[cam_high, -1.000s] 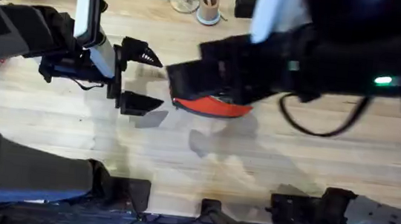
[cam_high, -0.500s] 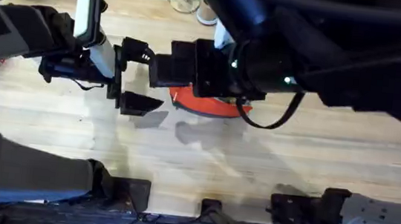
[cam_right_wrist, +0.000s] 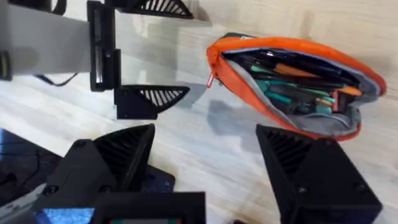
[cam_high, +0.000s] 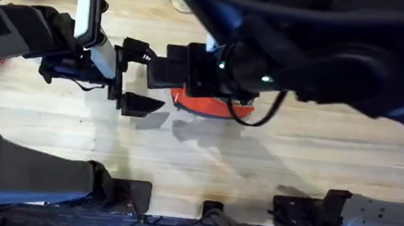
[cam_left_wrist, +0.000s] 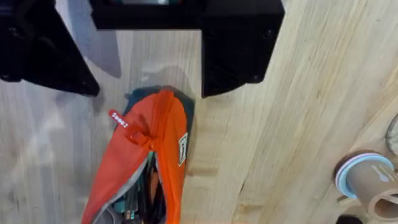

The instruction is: Unzip the bag, pick up the pens from the table one at a time and place them inside, then zip the bag closed.

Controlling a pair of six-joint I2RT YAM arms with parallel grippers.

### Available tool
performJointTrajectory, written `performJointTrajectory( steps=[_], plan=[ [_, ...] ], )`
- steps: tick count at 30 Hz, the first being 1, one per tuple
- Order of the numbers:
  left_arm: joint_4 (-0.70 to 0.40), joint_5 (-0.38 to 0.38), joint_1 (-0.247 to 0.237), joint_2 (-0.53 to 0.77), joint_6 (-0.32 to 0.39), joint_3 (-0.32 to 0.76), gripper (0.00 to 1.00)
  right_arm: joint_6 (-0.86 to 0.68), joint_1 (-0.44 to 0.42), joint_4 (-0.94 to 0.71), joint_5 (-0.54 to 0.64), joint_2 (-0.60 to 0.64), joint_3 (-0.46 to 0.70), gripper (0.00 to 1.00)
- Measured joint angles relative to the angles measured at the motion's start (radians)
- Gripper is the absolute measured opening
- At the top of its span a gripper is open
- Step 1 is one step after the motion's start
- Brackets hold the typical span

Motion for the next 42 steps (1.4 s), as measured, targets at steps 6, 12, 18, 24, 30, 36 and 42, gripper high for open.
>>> performJointTrajectory(
  steps=[6, 12, 18, 24, 30, 36, 42],
  plan=[
    [0.0, 0.0, 0.0, 0.0, 0.0, 0.0, 0.993, 0.007, 0.0, 0.064, 0.0, 0.038, -0.003, 0.996],
    [0.0, 0.0, 0.0, 0.0, 0.0, 0.0, 0.993, 0.04, 0.0, 0.097, 0.0, 0.073, -0.029, 0.996],
    [0.0, 0.0, 0.0, 0.0, 0.0, 0.0, 0.993, 0.059, 0.0, 0.164, 0.0, 0.128, -0.061, 0.996],
    [0.0, 0.0, 0.0, 0.0, 0.0, 0.0, 0.993, 0.062, 0.0, 0.193, 0.0, 0.173, -0.061, 0.996],
    [0.0, 0.0, 0.0, 0.0, 0.0, 0.0, 0.993, 0.062, 0.0, 0.22, 0.0, 0.223, -0.063, 0.995],
    [0.0, 0.0, 0.0, 0.0, 0.0, 0.0, 0.993, 0.062, 0.0, 0.248, 0.021, 0.266, -0.063, 0.932],
    [0.0, 0.0, 0.0, 0.0, 0.0, 0.0, 0.993, 0.065, -0.001, 0.318, 0.1, 0.3, -0.063, 0.856]
  ],
)
